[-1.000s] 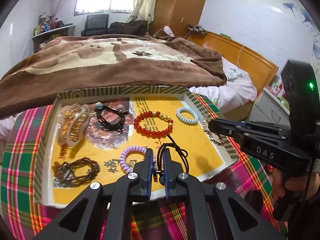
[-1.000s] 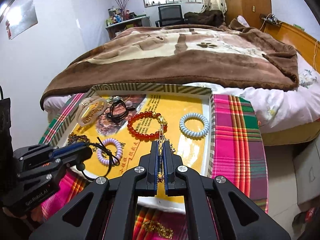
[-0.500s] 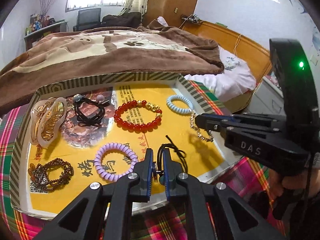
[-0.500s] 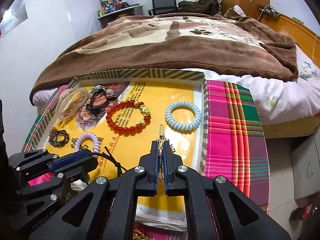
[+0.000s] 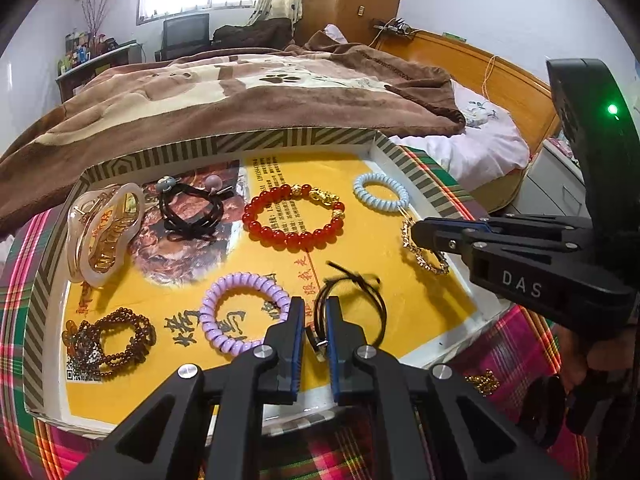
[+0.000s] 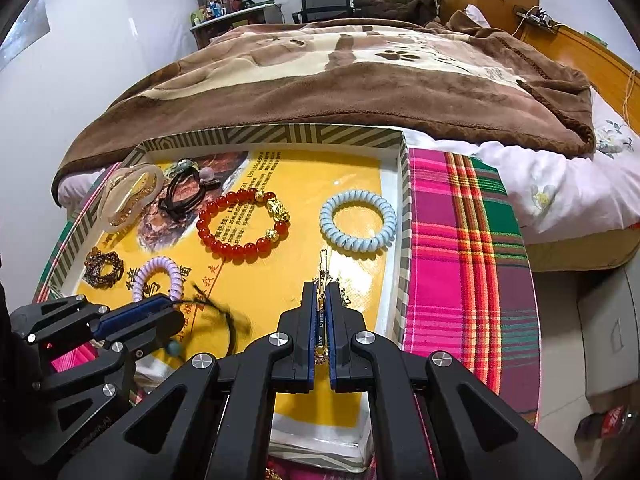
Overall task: Organize jewelry
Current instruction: 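Carry the black hair tie and gold chain over the tray with both grippers, then open the left gripper over the tray while the right releases the gold chain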
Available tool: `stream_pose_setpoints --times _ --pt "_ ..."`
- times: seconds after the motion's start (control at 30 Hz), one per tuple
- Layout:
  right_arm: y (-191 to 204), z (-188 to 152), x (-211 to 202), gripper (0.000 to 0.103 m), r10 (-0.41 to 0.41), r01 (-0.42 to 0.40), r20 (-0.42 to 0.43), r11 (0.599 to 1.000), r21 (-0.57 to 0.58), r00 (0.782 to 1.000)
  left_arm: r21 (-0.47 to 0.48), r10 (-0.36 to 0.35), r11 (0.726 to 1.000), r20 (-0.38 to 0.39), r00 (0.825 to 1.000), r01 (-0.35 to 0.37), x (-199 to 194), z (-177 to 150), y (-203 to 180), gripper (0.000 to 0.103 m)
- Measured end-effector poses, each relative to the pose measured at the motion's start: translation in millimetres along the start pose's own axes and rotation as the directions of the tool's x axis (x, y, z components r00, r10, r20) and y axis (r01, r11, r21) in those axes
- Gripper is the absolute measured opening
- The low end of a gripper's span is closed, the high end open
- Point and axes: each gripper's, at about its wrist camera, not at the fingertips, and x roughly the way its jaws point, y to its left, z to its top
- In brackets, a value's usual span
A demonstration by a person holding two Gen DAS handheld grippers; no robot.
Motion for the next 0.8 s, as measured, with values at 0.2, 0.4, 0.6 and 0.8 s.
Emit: stream_pose_setpoints --times 0.2,0.4,0.6,0.8 --pt "-1 0 0 0.004 -0.005 0.005 0.001 1.000 0.010 1.000 0.006 0.003 1.000 0.006 1.000 -0.003 -2 0 -1 0.022" --pt "-2 1 -6 0.015 -0.011 0.010 0.016 1.000 0.021 1.000 -0.010 0.008 1.000 0.016 1.000 -0.008 -7 0 3 0.049" --pt "-2 1 -16 0.016 -0.013 0.012 0.036 1.000 0.029 0.999 -0.025 0.021 0.999 0.025 0.999 -0.020 -17 -1 5 0.060" --pt "0 -4 -34 0.018 -0.003 0.000 0.069 0.999 0.043 0.998 -0.025 0.036 0.999 0.051 0.998 -0.034 -36 -3 1 0.060"
